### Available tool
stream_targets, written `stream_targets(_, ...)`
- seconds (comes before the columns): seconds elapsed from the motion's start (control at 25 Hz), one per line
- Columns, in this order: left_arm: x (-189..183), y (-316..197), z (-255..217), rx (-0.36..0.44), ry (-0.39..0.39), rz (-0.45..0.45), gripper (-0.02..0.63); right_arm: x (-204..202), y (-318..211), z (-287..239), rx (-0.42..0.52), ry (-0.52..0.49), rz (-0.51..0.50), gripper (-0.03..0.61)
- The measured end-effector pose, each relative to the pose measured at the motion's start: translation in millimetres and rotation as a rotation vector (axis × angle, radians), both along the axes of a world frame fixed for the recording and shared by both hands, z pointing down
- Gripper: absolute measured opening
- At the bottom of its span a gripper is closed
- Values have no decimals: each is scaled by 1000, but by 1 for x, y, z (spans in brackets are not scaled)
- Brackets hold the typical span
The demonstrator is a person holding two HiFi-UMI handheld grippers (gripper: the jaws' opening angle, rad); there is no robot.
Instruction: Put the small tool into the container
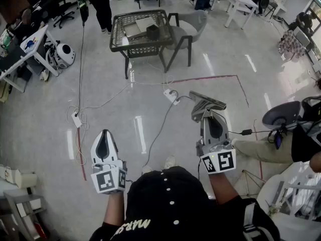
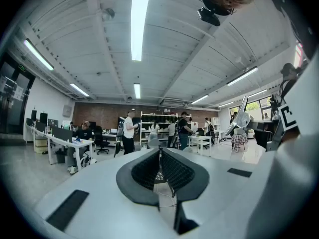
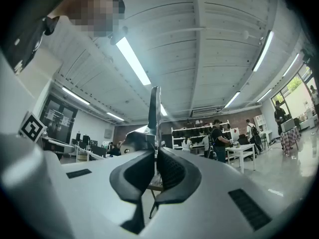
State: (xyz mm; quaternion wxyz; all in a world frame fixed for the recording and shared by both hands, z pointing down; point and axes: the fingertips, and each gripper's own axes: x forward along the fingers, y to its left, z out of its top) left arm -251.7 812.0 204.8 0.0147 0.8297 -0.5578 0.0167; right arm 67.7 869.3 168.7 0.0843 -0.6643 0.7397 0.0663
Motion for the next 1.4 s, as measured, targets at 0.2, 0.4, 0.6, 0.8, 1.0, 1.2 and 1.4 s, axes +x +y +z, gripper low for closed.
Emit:
stream_targets(0.2, 16, 0, 1, 6, -4, -6, 35, 13, -1, 1, 8, 0, -17, 15)
stream_targets(0.4, 37, 1, -2, 10, -13, -13, 36, 30, 0, 2, 9, -1, -28, 15)
stream_targets(0.6, 50, -4, -3, 15, -14, -24, 35, 40, -9, 5, 11, 34, -51, 15)
stream_targets(0.8, 57, -4, 3, -7, -14, -25, 35, 50, -15, 10, -9, 5, -54, 15)
stream_targets(1.0, 64, -23, 13, -29, -19, -21, 36, 56, -34, 15, -20, -9, -60, 15)
stream_targets(1.2, 69, -57, 19, -34, -11, -21, 35, 59, -69, 19, -30, -1, -63, 15)
stream_targets(1.4, 72, -96, 13, -18, -3, -21, 35, 59, -107, 8, -11, 16, -73, 15)
